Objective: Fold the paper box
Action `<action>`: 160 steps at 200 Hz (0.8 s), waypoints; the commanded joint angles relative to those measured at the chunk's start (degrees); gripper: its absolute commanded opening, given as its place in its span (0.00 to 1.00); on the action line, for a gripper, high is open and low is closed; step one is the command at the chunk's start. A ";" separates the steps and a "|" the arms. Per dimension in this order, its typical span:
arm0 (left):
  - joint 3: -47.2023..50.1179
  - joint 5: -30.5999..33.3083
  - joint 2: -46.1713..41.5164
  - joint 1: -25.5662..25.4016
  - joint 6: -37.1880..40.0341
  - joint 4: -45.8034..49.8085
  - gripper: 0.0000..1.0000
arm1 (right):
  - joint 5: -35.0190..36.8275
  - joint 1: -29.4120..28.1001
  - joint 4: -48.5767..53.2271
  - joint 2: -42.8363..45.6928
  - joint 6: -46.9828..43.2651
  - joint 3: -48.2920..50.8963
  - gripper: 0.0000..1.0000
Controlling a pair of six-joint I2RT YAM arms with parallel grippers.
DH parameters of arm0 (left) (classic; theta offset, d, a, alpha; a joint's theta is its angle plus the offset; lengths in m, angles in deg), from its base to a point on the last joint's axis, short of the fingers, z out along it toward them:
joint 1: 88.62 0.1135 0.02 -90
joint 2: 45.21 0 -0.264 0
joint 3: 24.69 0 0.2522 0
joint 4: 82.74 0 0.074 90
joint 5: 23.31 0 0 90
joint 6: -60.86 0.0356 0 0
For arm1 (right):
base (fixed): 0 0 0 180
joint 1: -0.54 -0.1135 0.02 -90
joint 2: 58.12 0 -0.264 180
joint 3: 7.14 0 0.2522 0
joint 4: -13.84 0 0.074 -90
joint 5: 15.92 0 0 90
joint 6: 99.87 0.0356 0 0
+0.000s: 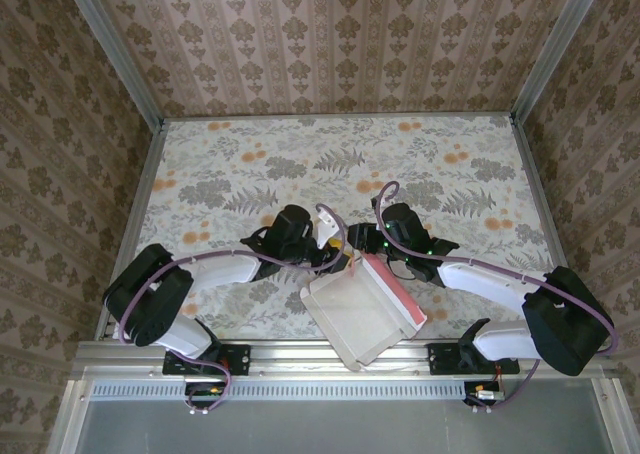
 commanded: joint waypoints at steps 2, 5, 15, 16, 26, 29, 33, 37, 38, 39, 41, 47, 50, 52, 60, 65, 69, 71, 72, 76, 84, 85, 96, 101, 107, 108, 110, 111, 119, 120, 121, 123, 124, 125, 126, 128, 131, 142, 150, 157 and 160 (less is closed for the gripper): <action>-1.97 0.03 0.42 -0.91 0.69 -1.51 0.46 | -0.95 -0.21 2.57 -0.21 1.03 -0.37 0.40; -2.01 0.11 0.58 -0.99 0.60 -1.60 0.46 | -1.08 -0.19 2.53 -0.31 1.17 -0.33 0.40; -2.26 0.46 0.85 -1.33 0.50 -1.70 0.46 | -1.56 -0.04 2.31 -0.34 1.43 -0.28 0.40; -2.31 0.47 0.88 -1.41 0.45 -1.70 0.46 | -1.62 -0.04 2.29 -0.34 1.48 -0.26 0.40; -2.59 0.78 1.21 -1.60 0.39 -1.75 0.46 | -1.92 0.05 2.18 -0.28 1.61 -0.16 0.39; -2.65 0.87 1.35 -1.73 0.33 -1.79 0.46 | -1.94 0.05 2.16 -0.30 1.66 -0.15 0.39; -2.65 1.04 1.47 -1.84 0.31 -1.96 0.46 | -2.01 0.13 2.15 -0.25 1.72 -0.11 0.39; -2.70 1.31 1.55 -1.92 0.32 -2.02 0.46 | -2.13 0.14 2.17 -0.18 1.70 -0.07 0.39; -2.71 1.38 1.62 -1.97 0.32 -2.04 0.46 | -2.17 0.18 2.13 -0.22 1.74 -0.07 0.39; -2.71 1.42 1.66 -2.00 0.23 -2.05 0.46 | -2.18 0.21 2.15 -0.23 1.72 -0.06 0.39; -2.76 1.51 1.71 -2.08 0.19 -2.12 0.46 | -2.24 0.22 2.17 -0.25 1.71 0.00 0.39; -2.80 1.84 1.80 -2.19 0.15 -2.31 0.46 | -2.33 0.31 2.17 -0.25 1.70 0.10 0.38; -2.79 2.01 1.80 -2.27 0.14 -2.44 0.46 | -2.46 0.39 2.23 -0.25 1.62 0.13 0.38; -2.69 2.12 1.81 -2.37 0.14 -2.57 0.46 | -2.49 0.40 2.25 -0.21 1.68 0.12 0.38; -2.65 2.64 1.82 -2.55 0.02 -2.97 0.46 | -2.56 0.57 2.26 -0.02 1.64 0.20 0.38; -2.64 3.01 1.83 -2.68 -0.03 -3.01 0.45 | -2.72 0.66 2.34 0.08 1.61 0.29 0.38; -2.71 3.24 1.85 -2.77 -0.08 -3.02 0.45 | -2.73 0.67 2.35 0.18 1.54 0.28 0.38; -2.72 3.39 1.86 -2.80 -0.04 -3.02 0.45 | -2.73 0.65 2.35 0.30 1.55 0.33 0.38; -2.72 3.48 1.78 -2.81 -0.08 -3.02 0.45 | -2.73 0.66 2.35 0.29 1.54 0.26 0.38; -2.63 3.82 1.78 -2.89 -0.04 -3.05 0.45 | -2.86 0.68 2.43 0.39 1.54 0.36 0.38; -2.38 4.61 1.55 -3.15 0.06 -3.33 0.44 | -2.94 0.74 2.44 0.52 1.52 0.44 0.38; -2.29 4.70 1.53 -3.20 0.06 -3.35 0.44 | -2.97 0.75 2.44 0.53 1.57 0.45 0.38; -1.73 5.58 1.25 -3.45 -0.19 -3.88 0.43 | -3.10 0.76 2.37 0.57 1.52 0.42 0.38; -1.46 5.98 1.19 -3.59 -0.31 -4.19 0.43 | -3.13 0.76 2.35 0.63 1.52 0.54 0.38; -0.99 6.32 1.17 -3.74 -0.55 -4.72 0.42 | -3.21 0.76 2.31 0.73 1.62 0.58 0.38; -0.98 6.39 1.21 -3.76 -0.60 -4.79 0.42 | -3.15 0.76 2.28 0.77 1.62 0.57 0.38; -0.83 6.55 1.24 -3.86 -0.68 -5.00 0.42 | -3.10 0.76 2.22 0.80 1.66 0.69 0.37; -0.76 6.64 1.25 -3.87 -0.71 -5.11 0.42 | -3.09 0.76 2.20 0.80 1.68 0.71 0.37; -0.32 7.17 1.25 -4.11 -0.99 -5.76 0.42 | -3.08 0.76 1.96 0.98 1.94 0.89 0.37; -0.29 7.25 1.25 -4.12 -1.04 -5.84 0.42 | -3.04 0.76 1.93 0.98 1.95 0.90 0.37; -0.23 7.34 1.25 -4.17 -1.06 -5.93 0.42 | -3.06 0.76 1.92 0.98 1.96 0.86 0.37; -0.14 7.49 1.39 -4.21 -1.08 -6.10 0.42 | -3.08 0.76 1.85 1.05 1.98 0.89 0.37; -0.11 7.55 1.37 -4.26 -1.09 -6.14 0.42 | -3.08 0.76 1.79 1.01 2.02 0.90 0.37; -0.01 7.62 1.40 -4.28 -1.09 -6.21 0.42 | -3.08 0.76 1.76 1.00 2.04 0.90 0.37; 0.00 7.70 1.41 -4.34 -1.09 -6.29 0.41 | -3.08 0.76 1.71 1.03 2.04 0.90 0.37; 0.07 7.87 1.38 -4.45 -1.09 -6.43 0.41 | -3.08 0.76 1.71 0.99 2.05 0.90 0.37; 0.30 8.05 1.44 -4.60 -1.15 -6.70 0.41 | -3.09 0.76 1.69 1.08 2.05 0.86 0.37; 0.90 9.18 1.67 -5.02 -1.18 -8.20 0.41 | -3.08 0.76 1.76 1.16 2.14 0.81 0.37; 1.14 9.78 2.14 -5.20 -1.19 -9.15 0.40 | -3.08 0.76 1.83 1.32 2.24 0.81 0.37; 1.15 10.15 2.54 -5.30 -1.34 -9.50 0.40 | -3.08 0.77 1.91 1.46 2.32 0.82 0.37; 1.15 10.32 2.76 -5.34 -1.30 -9.72 0.40 | -3.08 0.76 1.91 1.49 2.41 0.86 0.37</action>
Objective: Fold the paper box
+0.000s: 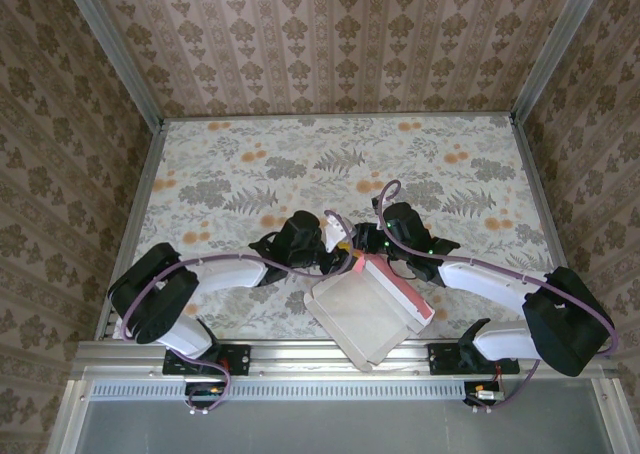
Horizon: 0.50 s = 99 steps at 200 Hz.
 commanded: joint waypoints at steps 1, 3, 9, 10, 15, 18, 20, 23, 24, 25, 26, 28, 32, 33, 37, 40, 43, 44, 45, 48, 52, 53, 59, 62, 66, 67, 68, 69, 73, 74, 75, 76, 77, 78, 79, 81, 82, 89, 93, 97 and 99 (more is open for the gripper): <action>1.00 2.78 1.29 -0.74 -0.89 -4.34 0.40 | -0.92 0.19 1.87 1.28 0.90 0.84 0.37; 1.00 2.83 1.37 -0.75 -0.86 -4.47 0.39 | -0.92 0.19 1.87 1.29 0.92 0.80 0.37; 1.13 3.12 1.69 -0.88 -0.84 -5.01 0.39 | -1.01 0.19 1.95 1.30 0.92 0.70 0.37; 1.20 3.17 1.75 -0.90 -0.88 -5.17 0.39 | -1.05 0.19 1.95 1.30 0.82 0.72 0.37; 1.26 3.36 1.99 -1.01 -0.91 -5.68 0.39 | -1.09 0.19 1.95 1.29 0.86 0.70 0.37; 1.38 3.54 2.09 -1.09 -0.91 -6.00 0.38 | -1.16 0.19 2.03 1.31 0.89 0.65 0.36; 1.36 3.63 2.14 -1.16 -0.91 -6.14 0.38 | -1.18 0.19 2.04 1.30 0.89 0.62 0.36; 1.38 3.75 2.30 -1.24 -0.98 -6.45 0.37 | -1.19 0.19 2.04 1.29 0.90 0.64 0.36; 1.41 3.80 2.41 -1.26 -0.95 -6.51 0.37 | -1.19 0.19 2.09 1.29 0.90 0.64 0.36; 1.47 3.82 2.46 -1.27 -0.98 -6.58 0.37 | -1.19 0.19 2.11 1.29 0.90 0.64 0.36; 1.45 3.87 2.49 -1.27 -1.03 -6.71 0.37 | -1.18 0.19 2.12 1.33 0.85 0.64 0.36; 1.44 3.98 2.64 -1.32 -1.01 -6.80 0.37 | -1.18 0.14 2.13 1.32 0.88 0.60 0.36; 1.45 4.22 2.85 -1.47 -0.99 -7.12 0.37 | -1.26 0.19 2.06 1.38 0.99 0.59 0.36; 1.44 4.29 2.90 -1.52 -0.99 -7.19 0.37 | -1.31 0.19 2.05 1.42 0.99 0.61 0.36; 1.54 4.72 3.12 -1.73 -1.04 -7.54 0.36 | -1.27 0.24 2.04 1.38 0.98 0.59 0.36; 1.59 4.98 3.26 -1.87 -1.07 -7.91 0.36 | -1.27 0.26 1.98 1.38 0.98 0.70 0.36; 1.73 5.20 3.44 -1.96 -1.01 -8.36 0.36 | -1.27 0.27 1.96 1.41 1.03 0.68 0.36; 1.76 5.27 3.51 -2.01 -1.05 -8.52 0.36 | -1.27 0.28 1.91 1.39 1.05 0.70 0.36; 1.82 5.26 3.54 -2.04 -1.03 -8.64 0.36 | -1.27 0.28 1.93 1.39 1.06 0.72 0.36; 1.99 5.39 3.69 -2.14 -1.01 -9.16 0.36 | -1.34 0.28 1.91 1.39 1.07 0.73 0.36; 2.17 5.42 3.93 -2.23 -1.11 -9.87 0.35 | -1.35 0.28 1.95 1.38 1.08 0.73 0.36; 2.24 5.51 4.02 -2.33 -1.10 -10.07 0.35 | -1.36 0.28 1.95 1.42 1.07 0.73 0.36; 2.54 5.84 4.34 -2.50 -1.16 -11.14 0.35 | -1.42 0.28 1.95 1.39 1.15 0.77 0.36; 2.70 6.00 4.56 -2.63 -1.19 -11.67 0.34 | -1.44 0.28 1.89 1.43 1.15 0.80 0.36; 2.86 6.22 4.81 -2.72 -1.18 -12.33 0.34 | -1.45 0.28 1.87 1.39 1.23 0.81 0.35; 2.90 6.22 4.89 -2.75 -1.22 -12.53 0.33 | -1.45 0.28 1.87 1.38 1.24 0.81 0.35; 2.96 6.30 4.89 -2.80 -1.20 -12.67 0.33 | -1.45 0.36 1.87 1.38 1.24 0.81 0.35; 2.99 6.39 4.98 -2.83 -1.23 -12.78 0.33 | -1.45 0.36 1.87 1.38 1.24 0.81 0.35; 3.09 6.62 5.13 -2.92 -1.26 -13.21 0.33 | -1.49 0.36 1.75 1.42 1.25 0.86 0.35; 3.10 6.68 5.23 -2.98 -1.31 -13.32 0.33 | -1.51 0.36 1.72 1.40 1.25 0.88 0.35; 3.10 6.71 5.23 -3.01 -1.33 -13.41 0.33 | -1.52 0.32 1.71 1.43 1.25 0.85 0.35; 3.15 6.77 5.28 -3.02 -1.34 -13.55 0.33 | -1.53 0.34 1.65 1.45 1.29 0.88 0.35; 3.17 6.84 5.35 -3.07 -1.35 -13.66 0.33 | -1.58 0.35 1.67 1.46 1.27 0.89 0.35; 3.18 6.92 5.43 -3.10 -1.35 -13.76 0.33 | -1.56 0.36 1.64 1.42 1.30 0.90 0.35; 3.23 6.96 5.42 -3.11 -1.35 -13.86 0.32 | -1.54 0.36 1.66 1.40 1.32 0.90 0.35; 3.31 7.10 5.55 -3.19 -1.35 -14.04 0.32 | -1.56 0.36 1.66 1.45 1.33 0.90 0.35; 3.30 7.14 5.61 -3.20 -1.35 -14.13 0.32 | -1.55 0.41 1.68 1.46 1.33 0.90 0.35; 3.45 7.66 5.87 -3.37 -1.37 -14.84 0.31 | -1.62 0.46 1.69 1.39 1.33 0.90 0.35; 3.54 7.97 6.00 -3.46 -1.33 -15.06 0.30 | -1.62 0.45 1.67 1.38 1.27 0.88 0.35; 3.61 8.23 6.11 -3.55 -1.37 -15.24 0.29 | -1.70 0.45 1.55 1.38 1.41 0.90 0.35; 3.63 8.41 6.16 -3.65 -1.29 -15.31 0.28 | -1.66 0.45 1.59 1.38 1.42 0.90 0.35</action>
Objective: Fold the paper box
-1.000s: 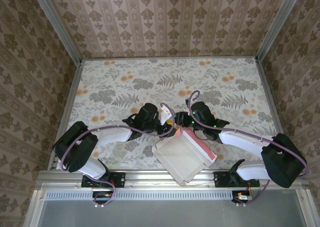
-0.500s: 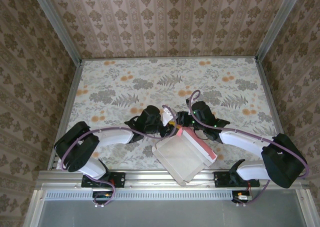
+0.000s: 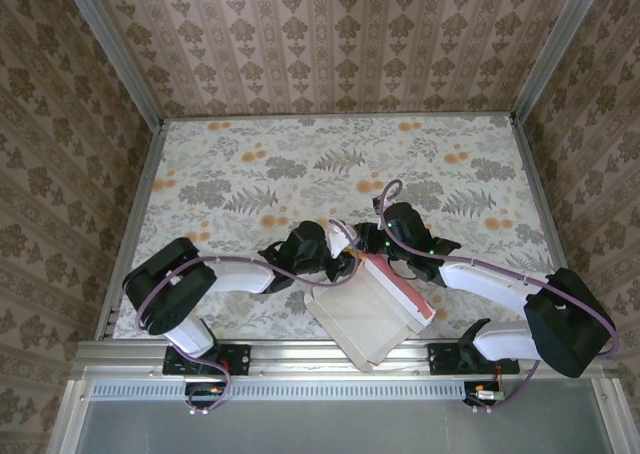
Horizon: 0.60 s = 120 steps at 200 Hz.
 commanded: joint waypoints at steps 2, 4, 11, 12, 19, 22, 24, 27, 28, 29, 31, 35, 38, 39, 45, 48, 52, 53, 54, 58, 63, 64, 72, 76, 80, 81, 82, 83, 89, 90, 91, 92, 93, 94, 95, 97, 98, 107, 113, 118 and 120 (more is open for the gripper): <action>0.99 3.06 1.15 -0.70 -0.77 -4.57 0.28 | -1.26 0.26 1.16 0.96 0.57 0.95 0.35; 1.03 3.19 1.21 -0.77 -0.77 -4.70 0.28 | -1.22 0.26 1.13 0.95 0.61 0.98 0.35; 1.12 3.83 1.41 -0.94 -0.76 -5.07 0.27 | -1.27 0.26 1.05 0.96 0.71 1.03 0.35; 1.14 3.91 1.39 -0.95 -0.76 -5.19 0.27 | -1.30 0.26 1.04 0.95 0.73 1.06 0.35; 1.32 4.58 1.60 -1.12 -0.76 -5.75 0.26 | -1.31 0.30 0.88 0.96 0.83 1.15 0.35; 1.46 4.88 1.64 -1.20 -0.76 -6.10 0.25 | -1.38 0.34 0.77 0.94 0.90 1.16 0.35; 1.50 5.01 1.64 -1.22 -0.85 -6.32 0.25 | -1.40 0.34 0.73 0.94 0.92 1.17 0.35; 1.58 5.35 1.76 -1.27 -0.85 -6.62 0.24 | -1.40 0.28 0.77 0.94 0.91 1.24 0.35; 1.64 5.42 1.75 -1.29 -0.90 -6.75 0.24 | -1.41 0.31 0.72 0.94 0.96 1.25 0.35; 1.66 5.50 1.78 -1.30 -0.92 -6.87 0.24 | -1.41 0.33 0.70 0.94 0.98 1.25 0.35; 1.80 5.67 1.87 -1.31 -0.98 -7.08 0.24 | -1.41 0.34 0.64 0.94 1.00 1.23 0.35; 1.98 5.97 1.94 -1.38 -1.10 -7.70 0.23 | -1.41 0.34 0.67 0.94 1.01 1.25 0.35; 2.12 6.20 2.02 -1.40 -1.23 -8.17 0.23 | -1.41 0.34 0.68 0.94 1.00 1.30 0.35; 2.17 6.29 2.01 -1.40 -1.26 -8.32 0.23 | -1.36 0.34 0.68 0.98 1.05 1.32 0.35; 2.38 6.74 2.08 -1.49 -1.46 -9.13 0.22 | -1.40 0.39 0.55 0.86 1.10 1.30 0.34; 2.47 6.87 2.20 -1.51 -1.53 -9.29 0.21 | -1.41 0.36 0.59 0.90 1.10 1.29 0.34; 2.55 7.13 2.30 -1.49 -1.62 -9.68 0.21 | -1.49 0.39 0.59 0.86 1.10 1.26 0.34; 2.56 7.19 2.28 -1.49 -1.63 -9.82 0.21 | -1.49 0.41 0.59 0.85 1.10 1.26 0.34; 2.61 7.27 2.31 -1.54 -1.68 -9.89 0.20 | -1.49 0.42 0.59 0.85 1.10 1.25 0.34; 2.66 7.53 2.41 -1.59 -1.72 -10.22 0.20 | -1.49 0.42 0.55 0.77 1.10 1.25 0.34; 2.74 7.73 2.59 -1.58 -1.73 -10.62 0.19 | -1.49 0.42 0.59 0.69 1.05 1.25 0.34; 2.74 7.80 2.60 -1.58 -1.77 -10.73 0.18 | -1.49 0.43 0.55 0.68 1.12 1.21 0.34; 2.90 8.32 2.78 -1.67 -1.91 -11.27 0.16 | -1.54 0.43 0.37 0.65 1.10 1.25 0.34; 2.84 8.48 2.91 -1.67 -1.99 -11.47 0.16 | -1.58 0.41 0.42 0.61 1.11 1.30 0.34; 2.87 8.76 2.97 -1.79 -2.01 -11.66 0.16 | -1.58 0.42 0.36 0.60 1.19 1.26 0.34; 2.85 8.84 2.96 -1.77 -2.00 -11.74 0.16 | -1.58 0.43 0.35 0.64 1.19 1.26 0.34; 2.84 8.93 3.01 -1.76 -2.04 -11.77 0.16 | -1.58 0.43 0.30 0.61 1.19 1.26 0.34; 2.84 9.01 2.98 -1.80 -2.02 -11.79 0.16 | -1.58 0.43 0.27 0.60 1.19 1.25 0.34; 2.86 9.58 3.06 -1.98 -1.99 -11.81 0.14 | -1.59 0.43 0.40 0.62 1.19 1.24 0.34; 2.85 9.69 3.05 -2.00 -1.99 -11.81 0.14 | -1.63 0.43 0.41 0.65 1.19 1.25 0.34; 2.80 9.83 3.09 -2.05 -1.95 -11.77 0.14 | -1.61 0.43 0.41 0.62 1.19 1.25 0.34; 2.77 9.91 3.07 -2.04 -1.93 -11.74 0.14 | -1.59 0.43 0.42 0.60 1.14 1.25 0.34; 2.76 9.99 3.06 -2.03 -1.96 -11.69 0.14 | -1.59 0.43 0.42 0.60 1.16 1.30 0.34; 2.75 10.11 3.05 -2.07 -1.93 -11.66 0.14 | -1.58 0.43 0.42 0.59 1.17 1.28 0.34; 2.79 10.27 3.05 -2.09 -1.92 -11.60 0.14 | -1.58 0.43 0.42 0.59 1.14 1.27 0.34; 2.74 10.51 3.05 -2.10 -1.84 -11.50 0.13 | -1.52 0.43 0.46 0.59 1.13 1.26 0.34; 2.70 10.68 3.09 -2.15 -1.83 -11.43 0.13 | -1.50 0.43 0.48 0.59 1.11 1.26 0.34; 2.45 11.80 2.98 -2.36 -1.59 -10.63 0.12 | -1.42 0.43 0.55 0.59 1.03 1.25 0.34; 2.32 12.51 3.00 -2.58 -1.39 -10.14 0.12 | -1.34 0.43 0.67 0.61 1.01 1.25 0.34; 2.22 13.25 3.03 -2.68 -1.22 -9.75 0.12 | -1.24 0.41 0.75 0.62 1.01 1.25 0.34; 2.18 13.54 3.02 -2.71 -1.21 -9.65 0.12 | -1.25 0.43 0.77 0.62 1.05 1.25 0.34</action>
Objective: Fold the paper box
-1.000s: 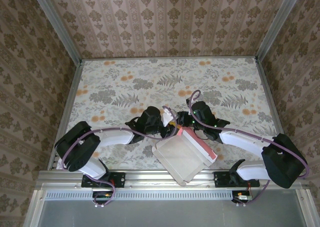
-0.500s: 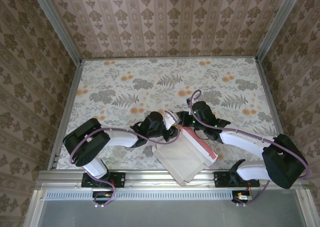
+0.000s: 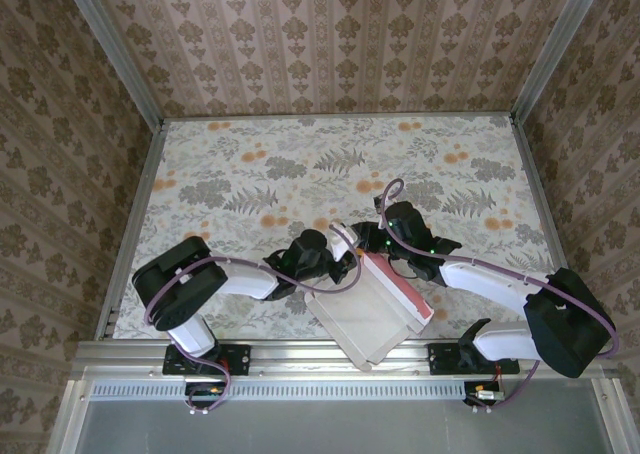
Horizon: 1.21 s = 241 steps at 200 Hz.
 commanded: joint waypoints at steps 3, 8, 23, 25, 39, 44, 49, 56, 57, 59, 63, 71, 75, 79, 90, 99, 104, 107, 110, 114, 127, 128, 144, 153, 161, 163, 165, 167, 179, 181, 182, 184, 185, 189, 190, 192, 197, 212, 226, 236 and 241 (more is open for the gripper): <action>-0.09 5.90 0.54 -0.40 -0.30 -0.75 0.12 | -0.87 0.04 1.08 0.59 0.49 1.21 0.34; -0.10 6.47 0.52 -0.62 -0.10 -0.55 0.12 | -0.75 0.03 1.07 0.61 0.55 1.21 0.34; -0.10 8.55 0.52 -1.08 0.34 -0.06 0.12 | -0.70 -0.03 1.09 0.60 0.58 1.21 0.34; -0.12 9.00 0.58 -1.12 0.38 0.04 0.12 | -0.70 0.02 1.10 0.61 0.56 1.25 0.34; -0.19 10.84 0.55 -1.60 0.85 0.31 0.10 | -0.70 0.04 1.14 0.59 0.64 1.04 0.34; -0.27 11.66 0.54 -1.78 1.09 0.39 0.09 | -0.62 0.03 1.23 0.60 0.70 0.93 0.34; -0.27 12.30 0.58 -2.03 1.40 0.51 0.10 | -0.62 0.07 1.22 0.67 0.73 0.94 0.34; -0.47 13.33 0.55 -2.42 1.83 0.85 0.09 | -0.64 0.12 1.25 0.69 0.81 0.86 0.34; -0.55 13.47 0.58 -2.44 1.90 0.99 0.09 | -0.67 0.13 1.26 0.68 0.81 0.86 0.34; -0.61 13.88 0.64 -2.51 1.94 1.16 0.09 | -0.67 0.10 1.27 0.70 0.81 0.86 0.34; -0.77 14.63 0.62 -2.75 2.19 1.51 0.08 | -0.63 0.12 1.40 0.68 0.81 0.79 0.34; -0.94 15.69 0.73 -3.04 2.74 1.82 0.08 | -0.63 0.12 1.43 0.69 0.81 0.77 0.34; -0.98 16.09 0.84 -3.18 2.89 1.88 0.08 | -0.62 0.12 1.41 0.66 0.81 0.77 0.34; -0.98 16.52 0.87 -3.23 2.86 1.85 0.07 | -0.62 0.13 1.51 0.62 0.81 0.77 0.34; -0.90 17.85 1.18 -3.41 2.93 1.85 0.06 | -0.57 0.13 1.62 0.71 0.99 0.76 0.34; -0.74 18.05 1.33 -3.46 2.79 1.50 0.06 | -0.60 0.13 1.62 0.77 1.14 0.77 0.34; -0.59 18.26 1.24 -3.42 2.62 1.17 0.06 | -0.62 0.13 1.71 0.90 1.22 0.77 0.34; -0.50 18.27 1.24 -3.42 2.53 0.92 0.06 | -0.66 0.19 1.79 0.92 1.25 0.73 0.34; -0.39 18.31 1.22 -3.42 2.45 0.76 0.06 | -0.63 0.21 1.92 0.94 1.33 0.64 0.34; -0.30 18.35 1.15 -3.42 2.32 0.50 0.06 | -0.75 0.21 2.25 1.02 1.42 0.45 0.34; -0.30 18.80 0.91 -3.42 1.66 0.46 0.07 | -1.58 0.62 3.29 1.63 2.10 -0.45 0.36; -0.28 18.88 0.89 -3.42 1.60 0.49 0.07 | -1.63 0.68 3.38 1.68 2.16 -0.50 0.37; -0.33 20.61 0.16 -3.42 0.64 1.51 0.07 | -2.68 1.41 5.49 3.16 2.48 -2.16 0.40; -0.43 22.05 -0.19 -3.34 0.11 2.18 0.09 | -3.26 1.89 7.15 4.30 2.56 -3.10 0.42; -0.41 23.65 -0.37 -3.20 -0.52 2.95 0.11 | -4.15 2.54 8.23 5.37 2.56 -3.68 0.44; -0.37 23.94 -0.50 -3.12 -0.71 2.97 0.11 | -4.40 2.69 8.62 5.65 2.57 -3.72 0.45; -0.30 24.21 -0.49 -3.08 -0.78 2.97 0.11 | -4.64 2.90 8.98 5.92 2.57 -3.89 0.45; -0.24 24.40 -0.51 -3.02 -0.86 3.00 0.11 | -4.83 3.10 9.33 6.18 2.51 -4.00 0.46; 0.16 25.99 -0.80 -2.44 -1.85 3.04 0.11 | -5.98 4.46 12.17 7.90 1.83 -4.84 0.49; 0.23 26.21 -0.89 -2.34 -2.06 3.03 0.11 | -6.18 4.75 12.77 8.19 1.64 -5.03 0.49; 0.29 26.28 -0.94 -2.30 -2.15 3.09 0.11 | -6.25 4.90 12.91 8.35 1.53 -5.12 0.49; 0.31 26.35 -1.01 -2.21 -2.28 3.18 0.11 | -6.42 5.19 13.52 8.64 1.32 -5.31 0.49; 0.32 26.44 -1.04 -2.16 -2.31 3.21 0.11 | -6.51 5.34 13.90 8.79 1.20 -5.39 0.49; 0.34 26.79 -1.26 -1.98 -2.53 3.36 0.11 | -6.86 5.99 15.33 9.40 0.83 -5.80 0.50; 0.34 26.88 -1.25 -1.95 -2.60 3.43 0.11 | -6.94 6.14 15.73 9.57 0.74 -5.90 0.50; 0.34 27.14 -1.42 -1.93 -2.77 3.66 0.11 | -7.08 6.48 16.40 9.86 0.44 -6.08 0.50; 0.21 28.21 -1.74 -1.84 -3.21 4.28 0.11 | -7.56 7.37 18.31 10.70 -0.16 -6.61 0.50; -0.18 31.10 -2.71 -1.58 -4.73 6.40 0.11 | -9.30 10.31 23.48 12.90 -2.17 -7.90 0.52; -0.26 34.05 -3.31 -1.16 -6.74 6.50 0.12 | -10.19 12.79 29.30 14.43 -4.45 -9.38 0.53; -0.93 36.26 -3.52 -1.06 -7.48 7.04 0.13 | -9.96 14.02 33.02 15.80 -6.30 -10.22 0.53; -1.47 37.42 -3.52 -1.04 -7.51 7.73 0.13 | -9.59 14.48 34.93 16.54 -7.16 -10.57 0.53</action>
